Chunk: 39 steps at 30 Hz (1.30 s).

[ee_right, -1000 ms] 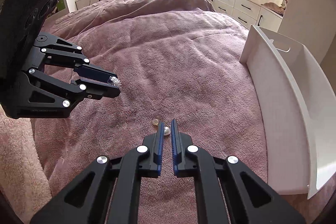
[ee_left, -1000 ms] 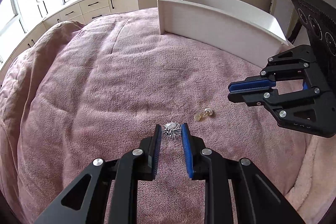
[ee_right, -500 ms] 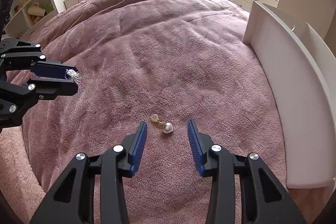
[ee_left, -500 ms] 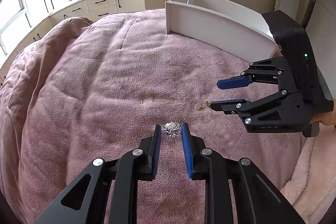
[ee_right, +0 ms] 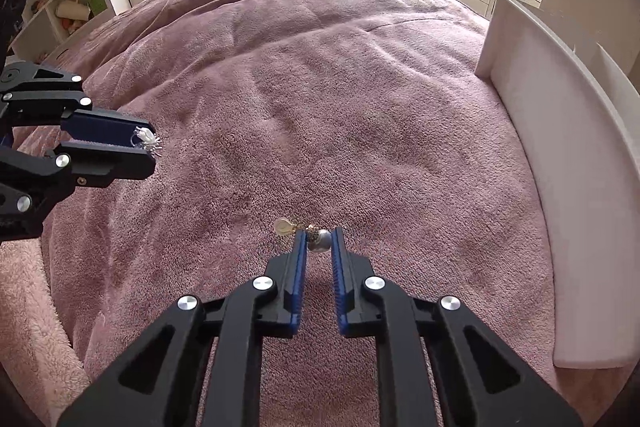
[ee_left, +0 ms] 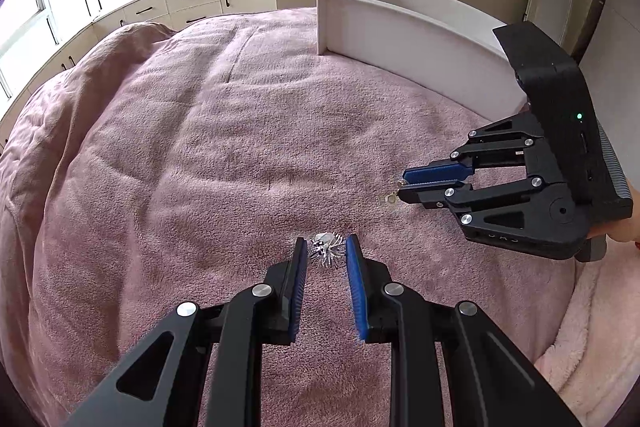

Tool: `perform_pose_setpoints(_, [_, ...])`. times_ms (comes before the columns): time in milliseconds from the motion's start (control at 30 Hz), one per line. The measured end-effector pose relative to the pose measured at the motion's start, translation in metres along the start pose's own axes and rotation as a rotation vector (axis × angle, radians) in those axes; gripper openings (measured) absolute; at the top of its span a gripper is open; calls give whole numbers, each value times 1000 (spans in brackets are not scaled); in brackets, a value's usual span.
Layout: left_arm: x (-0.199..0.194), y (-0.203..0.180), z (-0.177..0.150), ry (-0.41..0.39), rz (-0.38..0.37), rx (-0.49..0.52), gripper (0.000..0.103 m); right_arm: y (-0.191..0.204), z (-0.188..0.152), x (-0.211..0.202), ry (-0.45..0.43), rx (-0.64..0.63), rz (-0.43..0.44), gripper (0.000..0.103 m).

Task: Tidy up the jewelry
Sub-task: 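Carry the spiky charm and pearl earring into the white bin and open both tools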

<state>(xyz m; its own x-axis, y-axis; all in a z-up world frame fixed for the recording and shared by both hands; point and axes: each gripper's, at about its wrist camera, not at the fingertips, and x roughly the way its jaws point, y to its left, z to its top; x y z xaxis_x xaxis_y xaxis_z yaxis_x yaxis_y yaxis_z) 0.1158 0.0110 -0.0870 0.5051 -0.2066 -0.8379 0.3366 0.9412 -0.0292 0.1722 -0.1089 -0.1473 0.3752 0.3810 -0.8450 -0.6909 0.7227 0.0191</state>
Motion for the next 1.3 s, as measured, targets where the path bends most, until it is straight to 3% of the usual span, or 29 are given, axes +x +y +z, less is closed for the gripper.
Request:
perform_pose_setpoints(300, [-2, -18, 27, -24, -10, 35, 25, -18, 12, -72, -129, 8, -23, 13])
perform_pose_setpoints(700, [-38, -53, 126, -167, 7, 126, 25, -64, 26, -179, -321, 25, -129, 13])
perform_pose_setpoints(1033, [-46, -112, 202, -238, -15, 230, 25, -119, 12, -225, -422, 142, -201, 13])
perform_pose_setpoints(1300, [-12, -154, 242, -214, -49, 244, 25, -169, -6, -232, -431, 241, -228, 13])
